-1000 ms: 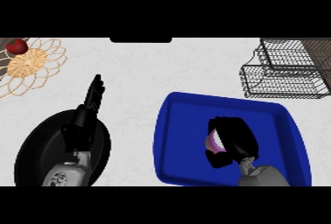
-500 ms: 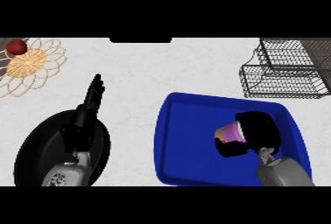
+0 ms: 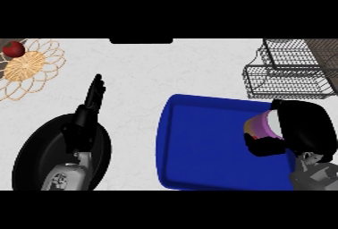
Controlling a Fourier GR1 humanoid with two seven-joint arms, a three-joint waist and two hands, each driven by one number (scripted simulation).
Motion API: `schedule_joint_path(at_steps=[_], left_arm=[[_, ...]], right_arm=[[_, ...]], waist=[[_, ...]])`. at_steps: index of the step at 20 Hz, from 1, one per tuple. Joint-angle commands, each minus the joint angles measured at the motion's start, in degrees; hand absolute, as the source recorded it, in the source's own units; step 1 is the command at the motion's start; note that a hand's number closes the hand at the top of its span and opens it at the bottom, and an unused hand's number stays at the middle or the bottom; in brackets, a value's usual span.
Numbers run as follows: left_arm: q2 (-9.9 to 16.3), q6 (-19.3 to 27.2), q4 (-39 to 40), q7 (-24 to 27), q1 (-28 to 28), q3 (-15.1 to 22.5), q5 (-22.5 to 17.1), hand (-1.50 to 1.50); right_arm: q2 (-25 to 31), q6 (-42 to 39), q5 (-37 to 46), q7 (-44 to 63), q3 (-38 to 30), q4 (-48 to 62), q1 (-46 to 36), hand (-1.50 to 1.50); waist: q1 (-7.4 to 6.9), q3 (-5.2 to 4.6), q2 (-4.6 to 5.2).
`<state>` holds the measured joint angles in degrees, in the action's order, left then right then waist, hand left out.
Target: Pick the can from the tray and place it in the tiered basket
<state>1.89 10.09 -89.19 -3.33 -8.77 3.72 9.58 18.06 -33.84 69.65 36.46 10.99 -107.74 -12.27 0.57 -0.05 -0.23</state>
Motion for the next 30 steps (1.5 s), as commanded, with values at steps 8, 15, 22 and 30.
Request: schedule_joint_path(at_steps=[8, 15, 22, 30], left_arm=[[-1.28, 1.06, 0.19, 0.35, 0.67, 1.31, 1.57, 0.0], [0.02, -0.99, -3.6, -0.67, 3.57, 0.93, 0.11, 0.0], [-1.48, 0.25, 1.48, 2.02, 0.16, 1.22, 1.72, 0.0], [-1.15, -0.35, -1.92, 0.72, 2.18, 1.56, 0.86, 0.0]], right_arm=[[1.23, -24.79, -11.69, 7.65, -18.48, -20.18, -16.94, 1.5], [-0.02, -27.09, -19.18, 10.2, -30.04, -10.48, -31.37, 1.5], [0.0, -16.93, -17.03, 10.72, -26.83, 0.04, -35.02, 1.5], [11.12, -2.48, -12.15, -1.92, -27.18, 19.99, -36.36, 1.5]], waist=[[-0.19, -0.01, -0.01], [-0.77, 0.01, -0.04], [-0.76, 0.02, 0.24], [-1.41, 0.05, 0.43]])
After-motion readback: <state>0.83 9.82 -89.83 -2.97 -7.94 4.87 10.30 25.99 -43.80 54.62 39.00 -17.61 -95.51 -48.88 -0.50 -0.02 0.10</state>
